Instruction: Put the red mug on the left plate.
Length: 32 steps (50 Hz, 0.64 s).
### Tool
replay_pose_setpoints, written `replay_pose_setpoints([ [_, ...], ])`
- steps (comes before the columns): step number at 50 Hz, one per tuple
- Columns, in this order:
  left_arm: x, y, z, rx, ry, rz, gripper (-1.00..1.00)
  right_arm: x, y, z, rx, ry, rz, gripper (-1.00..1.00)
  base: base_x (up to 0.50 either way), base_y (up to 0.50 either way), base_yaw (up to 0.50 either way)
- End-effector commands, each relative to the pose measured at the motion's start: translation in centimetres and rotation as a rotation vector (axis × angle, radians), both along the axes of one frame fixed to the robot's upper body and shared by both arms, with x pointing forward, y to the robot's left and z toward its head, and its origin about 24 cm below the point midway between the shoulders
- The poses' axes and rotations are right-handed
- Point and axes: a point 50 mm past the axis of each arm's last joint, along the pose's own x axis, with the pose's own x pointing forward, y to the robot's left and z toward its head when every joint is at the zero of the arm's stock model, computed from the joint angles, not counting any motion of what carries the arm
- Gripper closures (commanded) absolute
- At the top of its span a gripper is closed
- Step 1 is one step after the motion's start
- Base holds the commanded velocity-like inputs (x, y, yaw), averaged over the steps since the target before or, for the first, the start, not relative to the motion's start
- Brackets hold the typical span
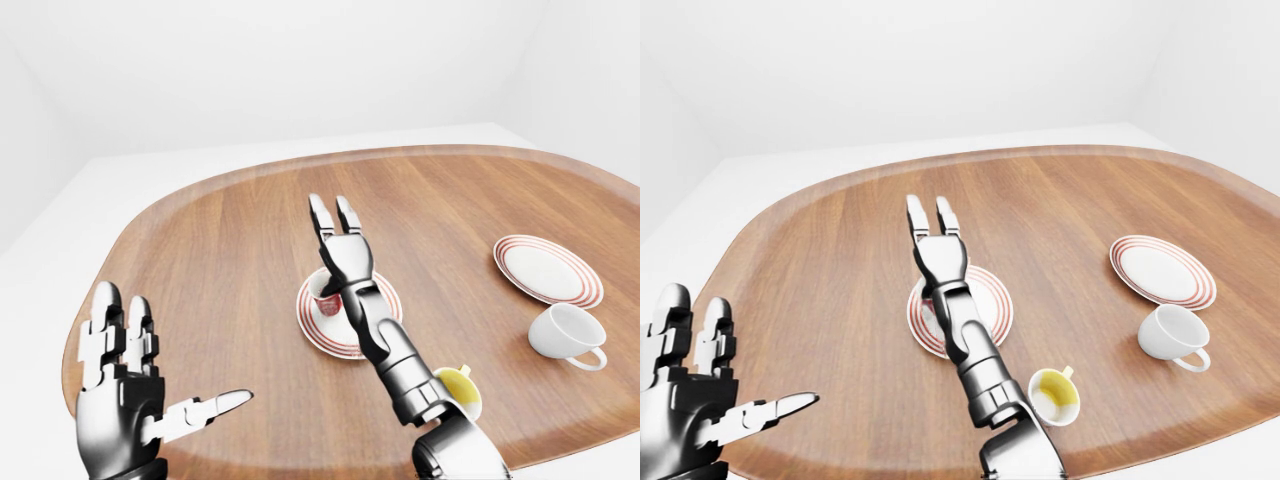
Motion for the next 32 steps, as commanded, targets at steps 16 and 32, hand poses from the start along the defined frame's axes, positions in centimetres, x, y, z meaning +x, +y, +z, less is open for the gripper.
replay_pose_setpoints([
  [16, 0.0, -0.2, 0.0, 0.005, 0.008, -0.002, -1.00, -23.6, -6.1, 33.4, -0.013, -1.340, 0.079, -1.00, 0.00, 0.00, 0.00],
  [32, 0.2, -0.3, -0.1, 0.009, 0.007, -0.009, -1.00, -23.8, -6.5, 32.8, -0.020, -1.369, 0.056, -1.00, 0.00, 0.00, 0.00],
])
